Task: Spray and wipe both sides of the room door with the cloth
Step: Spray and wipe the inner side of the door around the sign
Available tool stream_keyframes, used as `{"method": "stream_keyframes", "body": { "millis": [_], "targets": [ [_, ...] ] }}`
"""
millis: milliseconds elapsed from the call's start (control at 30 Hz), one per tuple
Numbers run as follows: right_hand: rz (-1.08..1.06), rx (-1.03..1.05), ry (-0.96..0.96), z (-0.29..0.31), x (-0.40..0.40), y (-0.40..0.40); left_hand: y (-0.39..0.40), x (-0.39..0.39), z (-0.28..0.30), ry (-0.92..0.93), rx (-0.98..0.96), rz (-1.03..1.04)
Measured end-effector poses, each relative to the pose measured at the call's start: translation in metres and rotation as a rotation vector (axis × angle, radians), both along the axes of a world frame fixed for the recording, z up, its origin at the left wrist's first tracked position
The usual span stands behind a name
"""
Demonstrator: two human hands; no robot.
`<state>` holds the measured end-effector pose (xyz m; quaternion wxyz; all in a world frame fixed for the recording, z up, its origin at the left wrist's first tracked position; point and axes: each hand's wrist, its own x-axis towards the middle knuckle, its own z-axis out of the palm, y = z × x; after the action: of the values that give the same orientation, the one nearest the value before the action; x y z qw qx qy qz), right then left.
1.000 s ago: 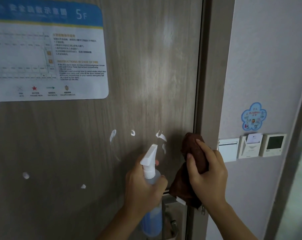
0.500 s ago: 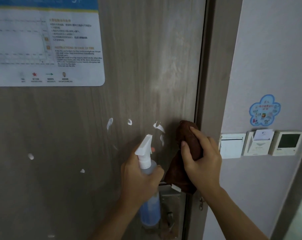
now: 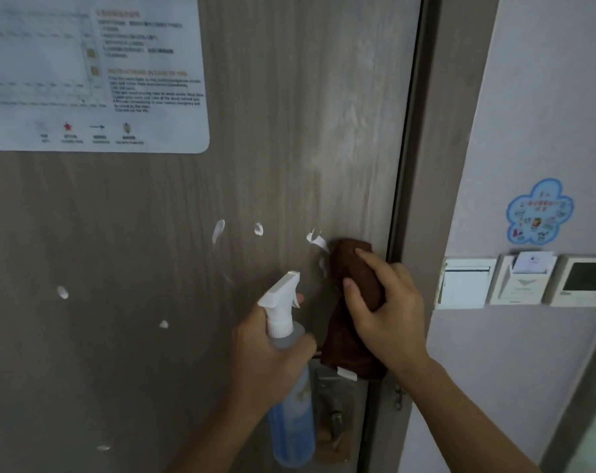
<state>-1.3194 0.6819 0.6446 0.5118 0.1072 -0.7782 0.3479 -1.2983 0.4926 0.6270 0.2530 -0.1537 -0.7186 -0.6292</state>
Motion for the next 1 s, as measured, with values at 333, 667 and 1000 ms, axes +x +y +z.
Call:
{"method": "stream_keyframes", "body": {
  "millis": [333,667,1000],
  "targets": [
    [-0.308,0.217,0.151,0.019,-0.052,-0.044,-0.044,-0.022,0.021,0.036,-0.005,-0.057],
    [-0.379,0.086,0.09,0.023,-0.045,-0.061,-0.074,-0.031,0.04,0.095,-0.023,-0.122],
    [-0.326,0.277,0.044,-0.047,-0.042,-0.049,-0.077,-0.034,0.043,0.138,0.022,-0.139]
  ]
}}
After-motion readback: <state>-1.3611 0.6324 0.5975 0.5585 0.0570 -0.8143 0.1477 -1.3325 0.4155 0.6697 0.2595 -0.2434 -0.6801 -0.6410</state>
